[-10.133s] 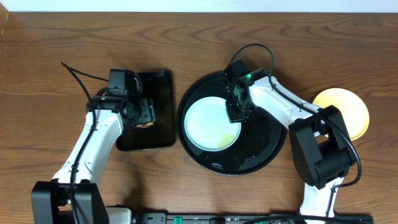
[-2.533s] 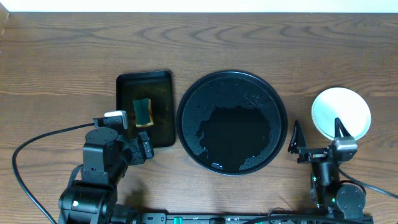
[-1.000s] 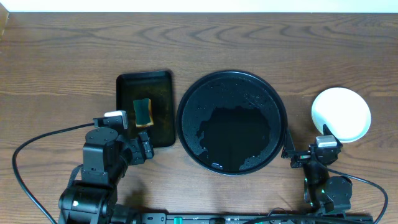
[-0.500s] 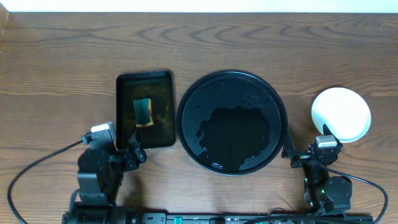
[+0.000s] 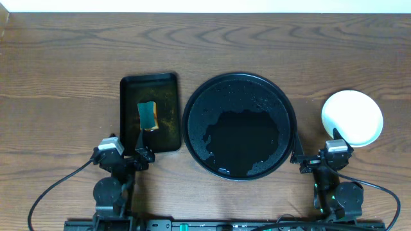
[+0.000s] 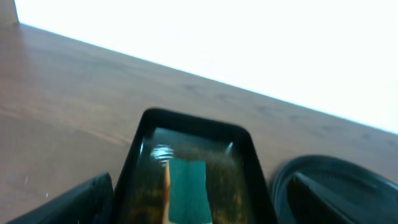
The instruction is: Clean dirty plates on tray and stack at the side
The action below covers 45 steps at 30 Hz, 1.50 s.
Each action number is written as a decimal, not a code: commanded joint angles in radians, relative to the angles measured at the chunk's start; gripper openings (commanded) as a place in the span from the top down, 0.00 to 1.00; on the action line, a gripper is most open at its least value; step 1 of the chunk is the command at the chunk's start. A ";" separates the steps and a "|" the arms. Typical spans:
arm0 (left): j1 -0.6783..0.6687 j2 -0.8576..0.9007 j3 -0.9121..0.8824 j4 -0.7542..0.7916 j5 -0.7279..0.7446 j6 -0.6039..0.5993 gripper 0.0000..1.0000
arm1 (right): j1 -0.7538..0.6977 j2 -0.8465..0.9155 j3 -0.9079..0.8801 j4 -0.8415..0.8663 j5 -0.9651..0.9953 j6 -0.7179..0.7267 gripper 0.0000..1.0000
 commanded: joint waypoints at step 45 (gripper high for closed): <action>0.005 -0.016 -0.029 -0.024 0.002 0.077 0.11 | 0.008 -0.005 -0.001 -0.004 -0.005 -0.012 0.01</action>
